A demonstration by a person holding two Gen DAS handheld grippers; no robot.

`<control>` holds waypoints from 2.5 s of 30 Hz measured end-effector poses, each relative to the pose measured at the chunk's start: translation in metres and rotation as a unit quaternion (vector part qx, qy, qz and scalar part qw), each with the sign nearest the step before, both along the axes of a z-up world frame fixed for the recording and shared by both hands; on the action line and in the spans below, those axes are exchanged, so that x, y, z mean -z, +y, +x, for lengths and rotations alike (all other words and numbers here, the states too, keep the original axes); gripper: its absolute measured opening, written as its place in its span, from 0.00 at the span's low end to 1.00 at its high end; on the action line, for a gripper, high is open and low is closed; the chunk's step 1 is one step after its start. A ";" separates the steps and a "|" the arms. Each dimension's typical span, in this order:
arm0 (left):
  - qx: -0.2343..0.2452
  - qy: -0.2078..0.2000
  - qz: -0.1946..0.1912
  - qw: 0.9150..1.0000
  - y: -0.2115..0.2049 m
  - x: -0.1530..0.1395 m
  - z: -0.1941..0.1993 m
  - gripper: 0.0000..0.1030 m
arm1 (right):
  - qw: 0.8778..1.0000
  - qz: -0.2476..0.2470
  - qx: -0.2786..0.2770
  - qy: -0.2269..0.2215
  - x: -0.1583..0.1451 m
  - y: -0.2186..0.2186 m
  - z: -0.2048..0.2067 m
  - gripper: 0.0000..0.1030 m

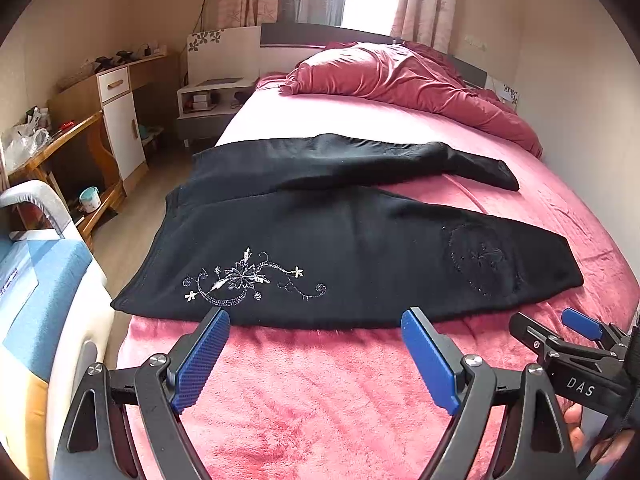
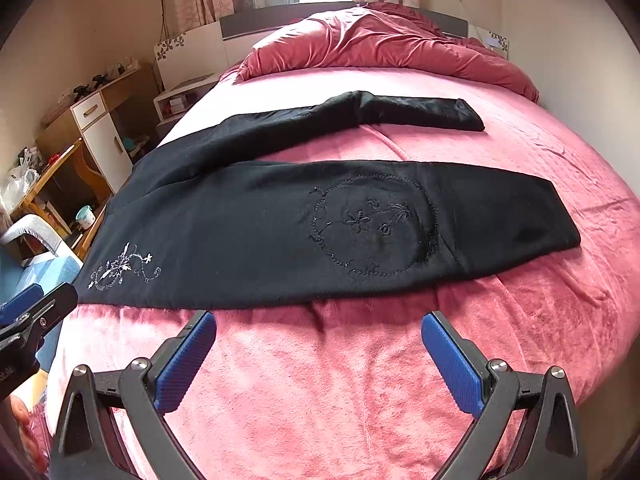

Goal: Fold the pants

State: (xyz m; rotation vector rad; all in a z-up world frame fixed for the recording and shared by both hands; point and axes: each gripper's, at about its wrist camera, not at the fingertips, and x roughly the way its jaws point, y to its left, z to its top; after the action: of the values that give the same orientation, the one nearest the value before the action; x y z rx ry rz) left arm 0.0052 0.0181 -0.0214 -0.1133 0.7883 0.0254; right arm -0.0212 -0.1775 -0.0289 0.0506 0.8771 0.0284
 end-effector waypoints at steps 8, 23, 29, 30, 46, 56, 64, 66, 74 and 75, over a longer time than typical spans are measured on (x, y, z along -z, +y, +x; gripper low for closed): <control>-0.003 0.005 -0.002 1.000 0.001 0.000 0.000 0.87 | 1.000 0.001 0.000 0.004 0.002 -0.001 0.001 1.00; 0.000 0.042 -0.018 0.999 0.006 0.022 0.007 0.87 | 0.998 0.056 -0.002 0.020 0.020 -0.014 0.005 1.00; -0.001 0.059 -0.065 0.996 0.024 0.040 0.014 0.97 | 0.986 0.160 0.026 0.043 0.033 -0.057 0.010 1.00; 0.000 0.063 -0.071 0.996 0.027 0.043 0.015 1.00 | 0.984 0.170 0.039 0.045 0.034 -0.068 0.011 1.00; -0.177 0.140 -0.195 0.954 0.171 0.089 0.027 0.49 | 0.912 0.310 0.261 0.065 0.083 -0.249 0.060 0.59; -0.232 0.150 -0.260 0.925 0.207 0.112 0.064 0.34 | 0.913 0.295 0.274 0.059 0.089 -0.264 0.092 0.43; -0.238 0.134 -0.213 0.938 0.197 0.102 0.079 0.07 | 0.920 0.271 0.274 0.067 0.085 -0.273 0.100 0.12; -0.234 0.127 -0.204 0.942 0.195 0.095 0.075 0.06 | 0.924 0.263 0.269 0.064 0.081 -0.274 0.099 0.10; -0.206 0.105 -0.195 0.953 0.188 0.070 0.039 0.06 | 0.941 0.232 0.243 0.037 0.053 -0.272 0.078 0.08; -0.204 0.106 -0.196 0.953 0.187 0.068 0.035 0.06 | 0.942 0.228 0.243 0.037 0.051 -0.273 0.074 0.08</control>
State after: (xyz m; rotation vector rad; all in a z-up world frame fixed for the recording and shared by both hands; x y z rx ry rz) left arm 0.0405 0.2052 -0.0897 -0.6584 0.9669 0.2770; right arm 0.0529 -0.4504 -0.0803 0.7050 0.8988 -0.2343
